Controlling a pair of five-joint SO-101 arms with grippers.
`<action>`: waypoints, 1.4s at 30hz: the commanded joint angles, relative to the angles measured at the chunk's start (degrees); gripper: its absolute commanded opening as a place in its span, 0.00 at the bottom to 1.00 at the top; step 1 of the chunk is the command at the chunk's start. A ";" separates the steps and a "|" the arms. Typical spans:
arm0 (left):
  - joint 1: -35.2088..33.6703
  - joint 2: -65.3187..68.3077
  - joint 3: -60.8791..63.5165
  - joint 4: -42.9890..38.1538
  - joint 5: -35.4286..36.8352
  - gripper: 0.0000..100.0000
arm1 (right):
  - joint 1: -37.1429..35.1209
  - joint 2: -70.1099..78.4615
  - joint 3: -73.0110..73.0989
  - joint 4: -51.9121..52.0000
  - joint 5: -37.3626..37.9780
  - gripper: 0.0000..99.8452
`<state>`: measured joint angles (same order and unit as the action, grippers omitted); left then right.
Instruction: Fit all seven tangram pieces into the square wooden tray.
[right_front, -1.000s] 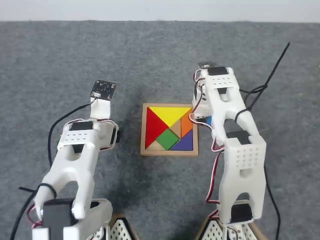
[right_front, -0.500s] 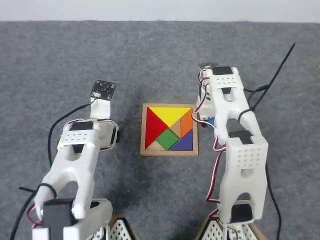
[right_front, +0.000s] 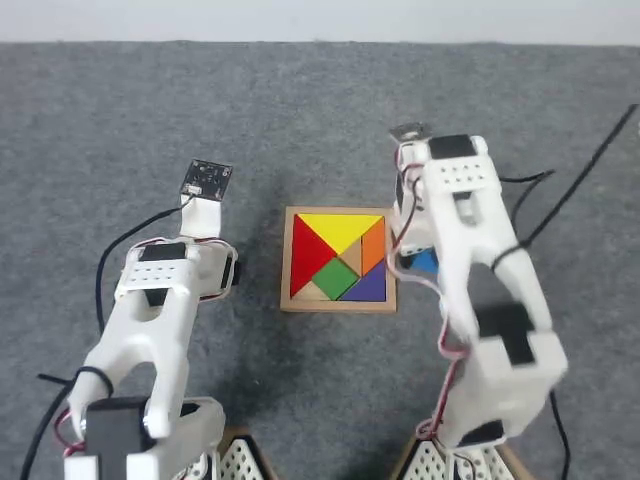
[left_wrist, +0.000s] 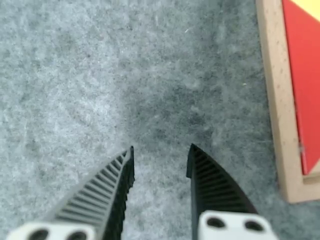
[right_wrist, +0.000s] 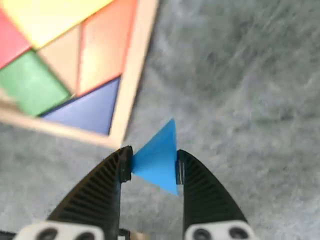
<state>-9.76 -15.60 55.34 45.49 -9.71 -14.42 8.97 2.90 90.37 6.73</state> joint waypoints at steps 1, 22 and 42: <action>0.44 -0.18 -0.22 -1.23 -0.18 0.16 | -5.32 -10.51 5.89 -4.00 1.49 0.01; 0.44 -0.18 -0.22 -1.23 -0.44 0.16 | -28.18 -4.44 18.02 -29.76 18.99 0.01; 0.00 -0.18 -0.22 -2.55 -0.26 0.16 | -26.24 10.42 -8.09 -19.91 -57.67 0.05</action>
<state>-9.76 -15.60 55.34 44.44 -9.80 -40.88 19.60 -1.76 69.54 -48.31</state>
